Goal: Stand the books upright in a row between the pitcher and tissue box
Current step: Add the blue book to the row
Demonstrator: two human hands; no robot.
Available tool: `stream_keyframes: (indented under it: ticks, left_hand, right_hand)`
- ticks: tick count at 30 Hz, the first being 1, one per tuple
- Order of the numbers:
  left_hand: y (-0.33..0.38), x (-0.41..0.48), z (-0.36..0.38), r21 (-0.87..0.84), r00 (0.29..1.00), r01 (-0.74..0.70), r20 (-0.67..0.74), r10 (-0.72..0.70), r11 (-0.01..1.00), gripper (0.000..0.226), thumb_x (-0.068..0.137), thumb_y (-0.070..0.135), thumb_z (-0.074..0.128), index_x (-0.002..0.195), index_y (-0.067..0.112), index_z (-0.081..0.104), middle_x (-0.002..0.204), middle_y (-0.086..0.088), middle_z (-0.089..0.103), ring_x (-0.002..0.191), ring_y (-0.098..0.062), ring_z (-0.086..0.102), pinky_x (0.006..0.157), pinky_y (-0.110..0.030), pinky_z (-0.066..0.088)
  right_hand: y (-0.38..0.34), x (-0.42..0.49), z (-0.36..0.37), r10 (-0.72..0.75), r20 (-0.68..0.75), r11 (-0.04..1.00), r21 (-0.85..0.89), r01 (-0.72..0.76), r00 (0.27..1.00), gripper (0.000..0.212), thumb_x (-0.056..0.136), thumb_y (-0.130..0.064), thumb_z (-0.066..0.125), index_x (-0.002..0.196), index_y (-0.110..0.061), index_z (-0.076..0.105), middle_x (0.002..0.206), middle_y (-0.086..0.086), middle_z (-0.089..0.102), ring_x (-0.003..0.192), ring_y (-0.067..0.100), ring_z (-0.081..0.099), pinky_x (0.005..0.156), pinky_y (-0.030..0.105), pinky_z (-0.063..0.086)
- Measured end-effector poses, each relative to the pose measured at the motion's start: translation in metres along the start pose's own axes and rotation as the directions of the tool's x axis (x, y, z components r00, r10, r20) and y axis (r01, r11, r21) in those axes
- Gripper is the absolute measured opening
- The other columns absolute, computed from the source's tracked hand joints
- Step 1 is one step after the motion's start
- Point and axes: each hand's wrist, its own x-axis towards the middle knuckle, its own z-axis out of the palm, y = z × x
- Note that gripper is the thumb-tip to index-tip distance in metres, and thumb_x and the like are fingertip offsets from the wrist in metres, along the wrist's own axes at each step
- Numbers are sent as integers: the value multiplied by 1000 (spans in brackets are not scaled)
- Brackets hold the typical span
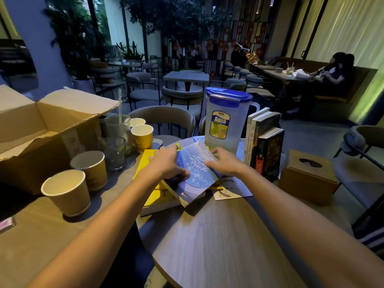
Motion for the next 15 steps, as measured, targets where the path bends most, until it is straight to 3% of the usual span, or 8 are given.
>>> stream_keyframes:
  ticks: [3,6,8,10,13,15]
  left_hand:
    - [-3,-4,-5,-30,999,-31,-13,31,999,70,69,51,85,119,15,53,122,-15,58,115,-33,53,91,-41,47]
    - [-9,-12,-17,-289,996,-86,-16,85,954,32,86,40,74,100,17,58,101,-4,66,88,-20,60,72,-32,44]
    - [-12,-19,-28,-455,994,-84,20,105,887,22,94,38,64,97,17,60,90,-2,65,78,-15,61,65,-29,44]
    - [-15,-28,-43,-509,985,-107,64,161,854,21,96,36,62,97,15,62,87,-2,66,78,-15,63,62,-25,46]
    - [-15,-43,-62,-538,952,-199,92,292,819,17,93,33,66,101,18,66,96,-6,70,88,-23,70,70,-35,57]
    - [-12,-52,-68,-587,922,-238,114,370,774,18,92,29,68,107,20,66,105,-6,71,93,-23,73,66,-34,61]
  right_hand:
    - [-7,-6,-9,-37,-61,993,112,44,997,49,94,-38,65,134,-14,50,129,7,60,107,19,57,80,31,47]
    - [-20,-14,-24,-110,-99,981,146,124,989,35,101,-27,57,132,-12,55,121,5,61,98,16,57,64,21,44]
    - [-28,-21,-36,-161,-124,972,153,179,979,30,102,-25,54,130,-13,58,116,3,63,96,15,61,64,21,46]
    - [-35,-31,-49,-204,-155,960,160,228,967,26,101,-25,57,125,-15,61,109,-2,64,96,13,64,67,23,50]
    - [-42,-51,-72,-292,-194,934,153,323,937,20,99,-23,62,117,-17,65,101,-2,72,91,12,70,74,29,54]
    - [-47,-67,-88,-364,-199,911,127,393,910,18,97,-22,64,115,-17,67,97,-2,74,88,12,71,76,30,55]
